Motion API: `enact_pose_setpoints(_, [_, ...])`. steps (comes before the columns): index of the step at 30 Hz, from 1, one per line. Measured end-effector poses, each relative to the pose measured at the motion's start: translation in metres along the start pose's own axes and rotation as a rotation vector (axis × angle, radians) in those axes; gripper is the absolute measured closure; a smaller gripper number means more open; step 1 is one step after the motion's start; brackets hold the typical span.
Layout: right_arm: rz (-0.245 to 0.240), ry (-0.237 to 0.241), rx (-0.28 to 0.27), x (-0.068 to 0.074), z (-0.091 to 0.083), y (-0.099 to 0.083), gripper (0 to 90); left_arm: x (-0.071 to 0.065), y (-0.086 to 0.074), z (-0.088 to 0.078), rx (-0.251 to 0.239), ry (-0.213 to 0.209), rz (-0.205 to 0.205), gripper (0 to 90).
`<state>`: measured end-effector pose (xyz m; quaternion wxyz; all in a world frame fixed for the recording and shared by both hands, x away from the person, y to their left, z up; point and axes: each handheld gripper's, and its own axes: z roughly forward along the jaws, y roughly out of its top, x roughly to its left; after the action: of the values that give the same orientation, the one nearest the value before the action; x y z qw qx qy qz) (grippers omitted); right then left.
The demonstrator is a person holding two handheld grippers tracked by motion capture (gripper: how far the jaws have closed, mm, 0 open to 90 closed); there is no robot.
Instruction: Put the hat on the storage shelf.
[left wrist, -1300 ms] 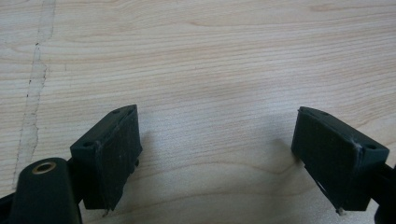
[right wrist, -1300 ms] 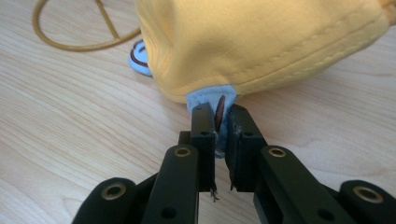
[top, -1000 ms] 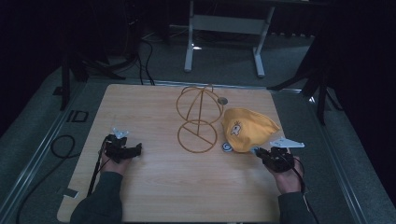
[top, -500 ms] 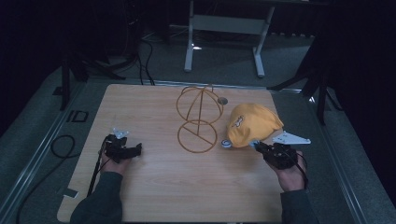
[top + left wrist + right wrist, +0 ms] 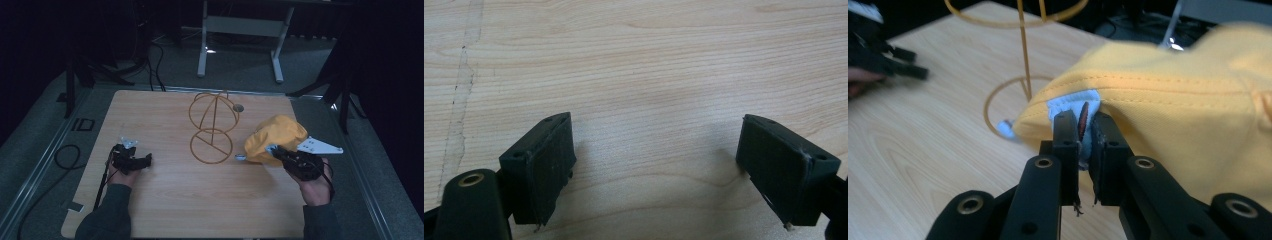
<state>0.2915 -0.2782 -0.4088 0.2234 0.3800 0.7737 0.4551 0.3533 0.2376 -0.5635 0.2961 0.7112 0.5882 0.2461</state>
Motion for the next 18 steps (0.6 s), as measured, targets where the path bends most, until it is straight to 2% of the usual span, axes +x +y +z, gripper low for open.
enact_pose_setpoints(5, [0.046,0.04,-0.029,-0.006,-0.002,0.003,82.8,0.0,0.0,0.0,0.0,0.0,0.0,15.9])
enact_pose_setpoints(8, [0.082,0.014,-0.025,-0.014,0.0,-0.001,82.7,0.0,0.0,0.0,0.0,0.0,0.0,15.9])
enact_pose_setpoints(11, [0.106,-0.049,-0.012,-0.023,0.0,-0.007,82.0,0.0,0.0,0.0,0.0,0.0,0.0,15.9])
enact_pose_setpoints(15, [0.133,-0.1,0.024,-0.031,0.001,-0.014,80.2,0.0,0.0,0.0,0.0,0.0,0.0,15.9])
enact_pose_setpoints(18, [0.165,-0.117,0.054,-0.036,0.004,-0.021,78.4,0.0,0.0,0.0,0.0,0.0,0.0,15.9])
